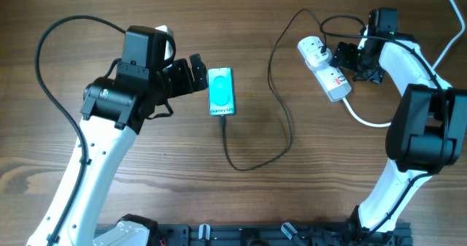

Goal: Plug charger to phone and switch on socket

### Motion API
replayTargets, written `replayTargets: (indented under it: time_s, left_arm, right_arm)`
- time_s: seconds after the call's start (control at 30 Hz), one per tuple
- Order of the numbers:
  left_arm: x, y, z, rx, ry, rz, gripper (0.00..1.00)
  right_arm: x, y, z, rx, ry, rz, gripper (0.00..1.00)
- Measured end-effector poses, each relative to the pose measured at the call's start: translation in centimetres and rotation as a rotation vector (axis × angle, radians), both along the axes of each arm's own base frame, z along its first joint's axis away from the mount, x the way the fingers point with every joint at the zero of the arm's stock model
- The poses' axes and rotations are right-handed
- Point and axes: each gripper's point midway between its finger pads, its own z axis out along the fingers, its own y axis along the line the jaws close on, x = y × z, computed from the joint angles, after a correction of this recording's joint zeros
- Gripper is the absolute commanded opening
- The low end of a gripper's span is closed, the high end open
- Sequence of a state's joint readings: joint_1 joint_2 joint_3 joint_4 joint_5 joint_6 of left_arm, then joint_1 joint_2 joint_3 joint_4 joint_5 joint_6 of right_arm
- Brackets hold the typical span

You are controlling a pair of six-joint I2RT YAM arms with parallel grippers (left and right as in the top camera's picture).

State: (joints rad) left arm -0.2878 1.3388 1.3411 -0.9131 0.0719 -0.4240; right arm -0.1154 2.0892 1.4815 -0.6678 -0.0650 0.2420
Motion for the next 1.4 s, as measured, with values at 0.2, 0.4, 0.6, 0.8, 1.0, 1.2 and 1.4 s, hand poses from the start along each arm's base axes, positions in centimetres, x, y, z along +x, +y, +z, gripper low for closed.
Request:
replayTargets:
  time_s: [0.2,0.4,0.6,0.8,1.0,1.2,1.4]
  left_arm:
    - [0.0,0.0,0.0,0.000,0.000,0.000,1.00]
    - [0.0,0.0,0.0,0.000,0.000,0.000,1.00]
    - [0.0,0.0,0.0,0.000,0.000,0.000,1.00]
    - [0.0,0.0,0.0,0.000,0.000,0.000,1.00]
    - [0.0,0.0,0.0,0.001,0.001,0.000,1.00]
    - [0.0,0.0,0.0,0.000,0.000,0.000,1.00]
    - [0.0,0.0,0.0,0.000,0.000,0.000,1.00]
  right_arm:
    - [0.1,0.4,-0.3,0.039,-0.001,0.003,1.00]
    - [0.1,0.5,-0.4,0.057,0.001,0.003,1.00]
    - [-1.2,0.9,0.2,0.077,0.040,0.005,1.00]
    - [-2.1,0.7,10.0,0.048,-0.121,-0.027,1.00]
    - [-7.9,1.9,22.2,0.017,-0.330,-0.012,1.00]
    - [-13.7,5.9,24.8,0.027,-0.463,0.096,1.00]
    - [-20.9,6.6,26.2,0.029,-0.602,0.125,1.00]
